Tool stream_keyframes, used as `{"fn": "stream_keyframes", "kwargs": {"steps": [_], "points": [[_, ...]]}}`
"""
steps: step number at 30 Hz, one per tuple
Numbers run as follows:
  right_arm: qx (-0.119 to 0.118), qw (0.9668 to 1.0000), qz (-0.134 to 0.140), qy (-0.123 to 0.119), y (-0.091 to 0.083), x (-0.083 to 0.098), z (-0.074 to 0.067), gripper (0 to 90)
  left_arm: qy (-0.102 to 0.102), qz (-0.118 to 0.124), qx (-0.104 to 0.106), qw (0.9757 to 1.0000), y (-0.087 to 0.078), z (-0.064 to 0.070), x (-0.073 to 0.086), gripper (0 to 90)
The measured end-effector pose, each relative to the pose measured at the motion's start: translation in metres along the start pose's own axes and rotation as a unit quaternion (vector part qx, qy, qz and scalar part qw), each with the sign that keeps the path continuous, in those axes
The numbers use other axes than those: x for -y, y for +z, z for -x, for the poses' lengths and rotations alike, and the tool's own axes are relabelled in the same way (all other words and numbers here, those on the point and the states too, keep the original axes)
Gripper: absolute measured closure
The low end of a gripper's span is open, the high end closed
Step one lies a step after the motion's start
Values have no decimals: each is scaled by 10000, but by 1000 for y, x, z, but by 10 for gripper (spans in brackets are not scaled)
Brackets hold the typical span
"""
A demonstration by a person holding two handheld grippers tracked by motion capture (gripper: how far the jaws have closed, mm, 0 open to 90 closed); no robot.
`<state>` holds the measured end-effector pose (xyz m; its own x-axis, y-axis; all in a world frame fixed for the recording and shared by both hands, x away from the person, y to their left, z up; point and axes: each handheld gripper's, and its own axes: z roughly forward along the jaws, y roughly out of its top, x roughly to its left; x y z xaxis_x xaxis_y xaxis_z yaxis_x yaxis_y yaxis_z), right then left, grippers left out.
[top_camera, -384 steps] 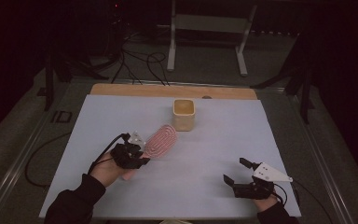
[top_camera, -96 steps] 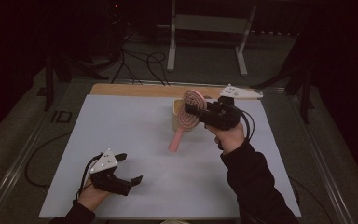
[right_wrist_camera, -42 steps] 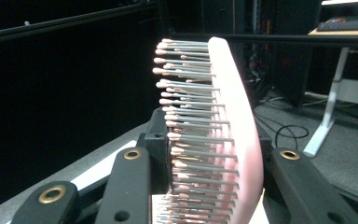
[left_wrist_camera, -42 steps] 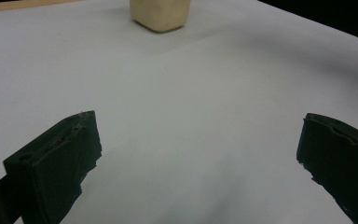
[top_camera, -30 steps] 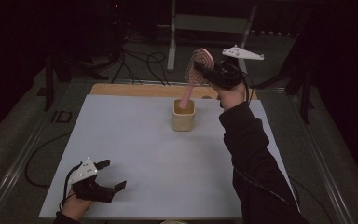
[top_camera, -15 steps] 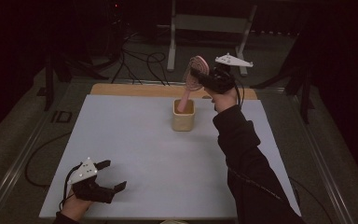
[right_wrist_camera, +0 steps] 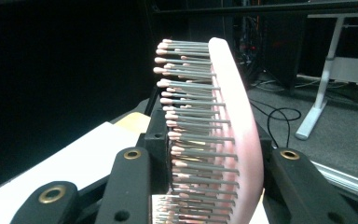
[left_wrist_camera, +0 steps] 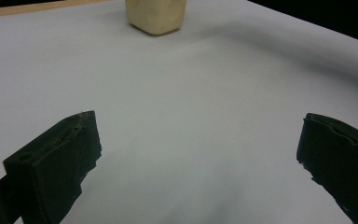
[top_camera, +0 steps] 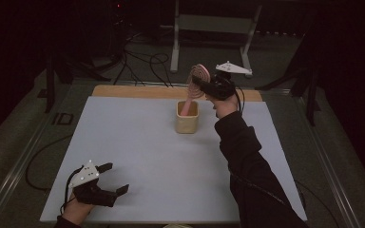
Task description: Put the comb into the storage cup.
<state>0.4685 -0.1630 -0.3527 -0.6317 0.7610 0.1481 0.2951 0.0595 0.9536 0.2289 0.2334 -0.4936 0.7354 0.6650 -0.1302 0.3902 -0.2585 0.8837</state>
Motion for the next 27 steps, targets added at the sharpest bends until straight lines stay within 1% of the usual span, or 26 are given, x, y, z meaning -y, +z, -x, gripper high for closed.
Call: {"fn": "stream_keyframes", "kwargs": {"steps": [5,8,11,14,20,27], "points": [[-33,10000,-16,87,3,5,2,644,1,-2,1,10000,0,0,0,1],[-9,10000,-36,44,4,8,3,643,-5,-8,7,10000,0,0,0,1],[-33,10000,-52,69,6,11,4,644,23,-7,-4,10000,0,0,0,1],[-44,9999,-55,89,7,13,5,643,-2,3,-12,10000,-1,0,0,1],[-3,9998,-107,156,10,19,7,643,-20,-5,-36,10000,0,0,0,1],[-7,9996,-168,213,14,27,9,643,-11,-7,-17,10000,0,0,0,1]]}}
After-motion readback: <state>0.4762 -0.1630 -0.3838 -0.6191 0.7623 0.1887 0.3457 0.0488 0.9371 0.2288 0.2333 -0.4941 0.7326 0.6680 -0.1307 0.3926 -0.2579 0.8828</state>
